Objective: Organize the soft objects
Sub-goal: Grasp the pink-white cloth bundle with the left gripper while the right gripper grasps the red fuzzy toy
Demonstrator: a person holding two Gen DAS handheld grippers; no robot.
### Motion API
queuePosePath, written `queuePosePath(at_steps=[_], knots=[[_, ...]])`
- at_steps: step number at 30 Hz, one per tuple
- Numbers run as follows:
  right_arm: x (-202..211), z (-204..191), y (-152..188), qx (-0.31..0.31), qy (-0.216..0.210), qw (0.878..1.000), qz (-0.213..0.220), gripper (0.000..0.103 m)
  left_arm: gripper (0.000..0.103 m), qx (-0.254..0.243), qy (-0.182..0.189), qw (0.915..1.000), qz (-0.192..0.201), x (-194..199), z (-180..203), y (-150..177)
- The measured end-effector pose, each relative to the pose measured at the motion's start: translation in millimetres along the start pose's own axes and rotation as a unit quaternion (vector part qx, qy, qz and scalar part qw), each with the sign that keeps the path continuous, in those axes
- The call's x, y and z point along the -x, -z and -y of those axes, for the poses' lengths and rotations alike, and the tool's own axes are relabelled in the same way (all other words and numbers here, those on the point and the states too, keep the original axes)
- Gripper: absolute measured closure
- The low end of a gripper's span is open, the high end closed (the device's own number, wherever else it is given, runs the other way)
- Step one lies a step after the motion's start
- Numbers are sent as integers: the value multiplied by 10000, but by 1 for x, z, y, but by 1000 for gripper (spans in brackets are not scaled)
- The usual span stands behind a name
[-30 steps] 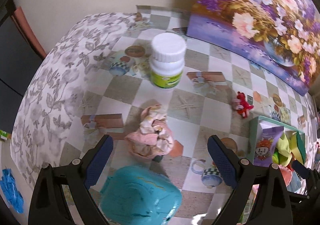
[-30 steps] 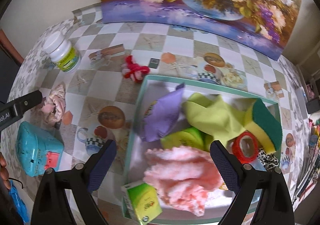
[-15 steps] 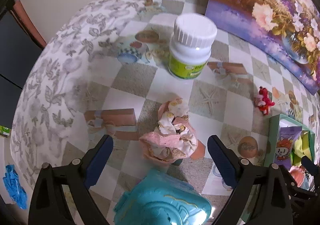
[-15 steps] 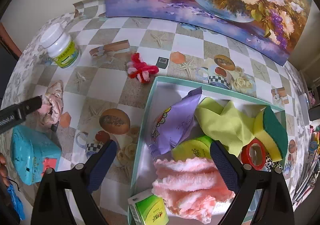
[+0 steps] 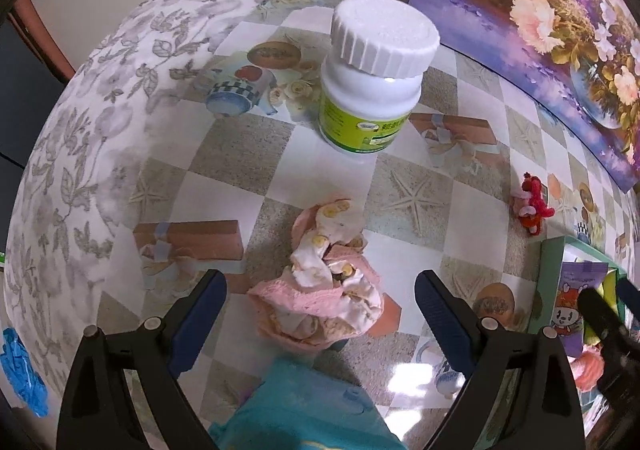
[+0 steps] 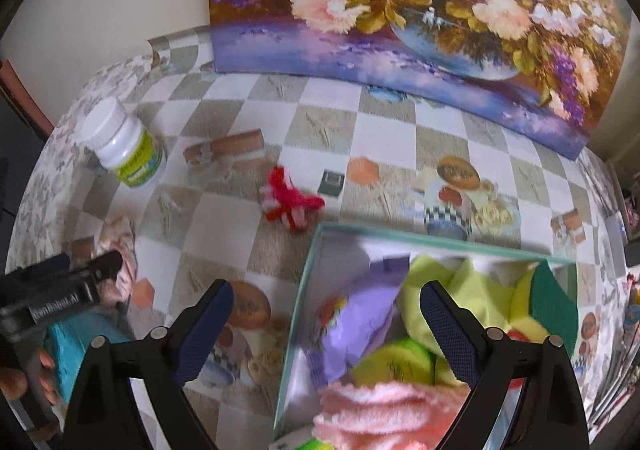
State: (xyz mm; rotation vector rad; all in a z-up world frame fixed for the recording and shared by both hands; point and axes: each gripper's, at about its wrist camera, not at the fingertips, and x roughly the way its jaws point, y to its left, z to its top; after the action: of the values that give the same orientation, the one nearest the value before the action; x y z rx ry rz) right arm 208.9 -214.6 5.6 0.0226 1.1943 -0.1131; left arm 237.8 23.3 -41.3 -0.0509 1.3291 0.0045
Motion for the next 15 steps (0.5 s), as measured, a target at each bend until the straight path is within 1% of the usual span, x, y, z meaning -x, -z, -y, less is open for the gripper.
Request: queuePosePath(at_steps=[4, 8, 12, 15], knots=[[-9, -6, -12, 141, -109, 9998, -70, 7, 8, 6, -59, 10000, -36, -5, -2, -5], [-15, -14, -22, 365, -92, 9992, -108, 7, 8, -39, -78, 10000, -36, -4, -3, -9], [-20, -19, -32, 553, -127, 9982, -182, 7, 8, -117, -11, 9999, -4, -2, -2, -13], [-26, -21, -39, 667, -136, 9973, -290, 9, 9, -174, 74, 9998, -83, -6, -2, -13]])
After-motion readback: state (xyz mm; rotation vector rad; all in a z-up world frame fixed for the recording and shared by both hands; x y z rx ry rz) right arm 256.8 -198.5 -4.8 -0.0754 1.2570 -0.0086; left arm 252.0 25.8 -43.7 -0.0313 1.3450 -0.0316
